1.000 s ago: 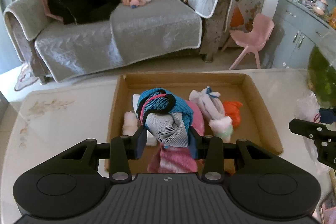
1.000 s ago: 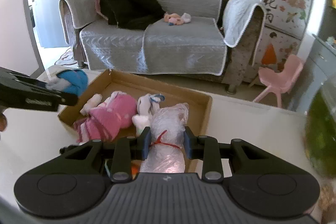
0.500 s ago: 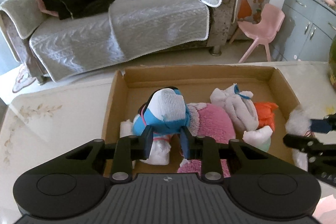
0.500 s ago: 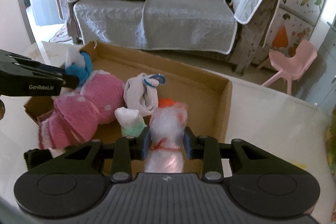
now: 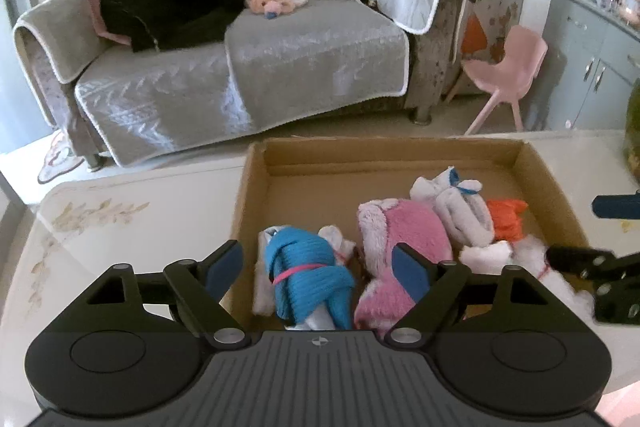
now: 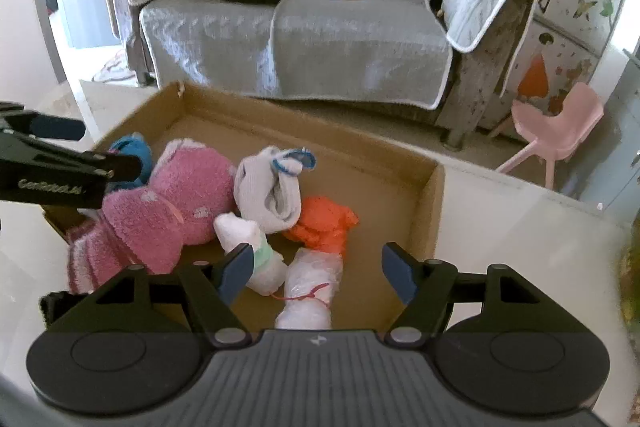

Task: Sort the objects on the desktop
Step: 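Move both open tools back toward the sock pile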

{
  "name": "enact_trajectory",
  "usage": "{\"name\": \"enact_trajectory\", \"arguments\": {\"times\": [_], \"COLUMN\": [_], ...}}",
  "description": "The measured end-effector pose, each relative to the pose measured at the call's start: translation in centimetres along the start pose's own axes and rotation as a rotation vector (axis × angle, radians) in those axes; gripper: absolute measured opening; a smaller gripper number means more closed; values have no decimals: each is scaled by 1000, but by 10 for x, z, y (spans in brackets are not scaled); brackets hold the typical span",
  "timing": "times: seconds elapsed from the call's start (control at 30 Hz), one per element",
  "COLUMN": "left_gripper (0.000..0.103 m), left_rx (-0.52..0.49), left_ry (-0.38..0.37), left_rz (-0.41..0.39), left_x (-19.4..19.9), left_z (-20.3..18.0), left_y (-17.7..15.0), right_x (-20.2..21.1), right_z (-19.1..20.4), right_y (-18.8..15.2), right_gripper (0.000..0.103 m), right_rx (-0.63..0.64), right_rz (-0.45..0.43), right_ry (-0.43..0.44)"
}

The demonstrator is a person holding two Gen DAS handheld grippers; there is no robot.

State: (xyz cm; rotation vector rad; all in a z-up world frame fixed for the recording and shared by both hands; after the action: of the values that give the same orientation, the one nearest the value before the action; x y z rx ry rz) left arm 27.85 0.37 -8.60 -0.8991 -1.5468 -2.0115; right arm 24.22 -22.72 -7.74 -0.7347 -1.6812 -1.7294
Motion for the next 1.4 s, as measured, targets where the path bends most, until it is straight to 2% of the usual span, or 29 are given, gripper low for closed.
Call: {"name": "enact_trajectory", "arguments": {"times": [0.07, 0.23, 0.57, 0.7, 0.77, 1.03, 1.17, 1.27, 1.4], "left_gripper": [91, 91, 96, 96, 96, 96, 96, 96, 97], "left_rx": [19, 71, 19, 17, 13, 27, 57, 79, 48], "left_ry": [-1, -17, -109, -108, -74, -67, -94, -150, -190], "left_rz": [-9, 17, 72, 115, 119, 177, 159, 159, 158], "left_x": [18, 55, 107, 103, 101, 83, 95, 105, 115], "left_z": [5, 8, -31, -50, -56, -66, -61, -62, -73], "left_y": [-11, -46, -134, -152, -157, -172, -172, -173, -180], "right_x": [15, 63, 129, 125, 120, 98, 97, 98, 102], "right_z": [-2, -9, -6, 11, 15, 22, 21, 21, 19], "right_y": [0, -23, -129, -166, -177, -185, -186, -187, -195], "right_gripper": [70, 74, 80, 80, 80, 80, 80, 81, 81], "right_rx": [-10, -22, 75, 155, 177, 207, 201, 206, 208], "right_rz": [-23, -55, 2, 28, 37, 34, 30, 25, 26], "right_ry": [8, 52, 183, 222, 232, 238, 239, 244, 251]}}
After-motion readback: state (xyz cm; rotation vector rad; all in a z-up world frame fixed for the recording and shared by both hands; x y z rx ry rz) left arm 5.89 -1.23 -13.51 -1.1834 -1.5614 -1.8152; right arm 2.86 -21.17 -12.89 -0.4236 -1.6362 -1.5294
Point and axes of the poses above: each gripper's, at about its wrist camera, not at the fingertips, and x roughly against the way its jaws point, z to its left, y to its top, the point moved 2 cm from there along -x, roughly the way its jaws point, and after that the axes turned 11 degrees about -x, right-handed, at the moved point
